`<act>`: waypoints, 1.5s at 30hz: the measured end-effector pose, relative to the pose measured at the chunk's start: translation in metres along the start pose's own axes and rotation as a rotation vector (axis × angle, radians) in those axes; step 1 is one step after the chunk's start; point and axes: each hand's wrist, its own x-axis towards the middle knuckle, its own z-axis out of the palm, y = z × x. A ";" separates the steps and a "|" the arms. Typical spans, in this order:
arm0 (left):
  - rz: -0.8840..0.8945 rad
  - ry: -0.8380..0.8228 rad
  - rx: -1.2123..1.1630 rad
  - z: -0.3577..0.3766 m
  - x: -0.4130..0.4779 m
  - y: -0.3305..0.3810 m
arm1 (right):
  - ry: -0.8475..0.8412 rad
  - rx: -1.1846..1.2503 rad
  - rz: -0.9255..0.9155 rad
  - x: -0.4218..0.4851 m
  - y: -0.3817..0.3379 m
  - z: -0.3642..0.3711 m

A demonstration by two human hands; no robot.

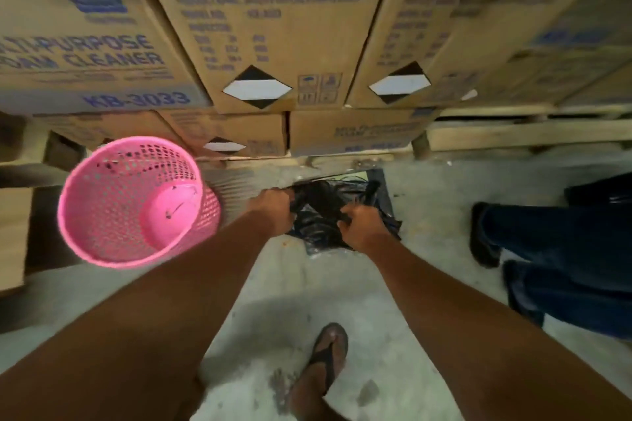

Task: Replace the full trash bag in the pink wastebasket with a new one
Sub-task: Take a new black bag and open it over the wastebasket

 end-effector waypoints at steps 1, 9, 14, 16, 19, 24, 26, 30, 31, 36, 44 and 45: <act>-0.023 -0.012 -0.042 0.012 0.013 0.007 | 0.007 0.015 0.024 0.007 0.017 0.005; -0.192 -0.017 -0.407 0.122 0.128 -0.001 | 0.096 0.262 0.140 0.104 0.105 0.079; -0.365 -0.051 -0.610 0.192 0.192 -0.039 | 0.140 0.344 0.117 0.171 0.148 0.131; -0.391 -0.069 -0.739 0.216 0.213 -0.051 | 0.117 0.305 0.099 0.196 0.161 0.149; -0.389 -0.097 -0.880 0.240 0.236 -0.056 | 0.023 0.186 0.111 0.221 0.175 0.173; -0.331 -0.055 -0.904 0.271 0.247 -0.054 | -0.006 0.214 0.060 0.238 0.182 0.209; -0.289 -0.022 -0.916 0.277 0.244 -0.054 | 0.046 0.270 0.023 0.240 0.181 0.219; -0.202 -0.035 -0.976 0.268 0.235 -0.055 | 0.108 0.471 -0.034 0.230 0.174 0.219; -0.186 -0.042 -1.000 0.260 0.228 -0.055 | 0.116 0.520 -0.048 0.223 0.170 0.213; -0.123 -0.062 -1.102 0.183 0.160 -0.050 | 0.145 0.629 -0.147 0.163 0.128 0.155; -0.124 -0.011 -1.234 0.006 -0.007 -0.063 | 0.126 0.558 -0.373 0.043 -0.017 0.026; -0.139 0.017 -1.244 -0.016 -0.029 -0.068 | 0.127 0.537 -0.408 0.029 -0.038 0.013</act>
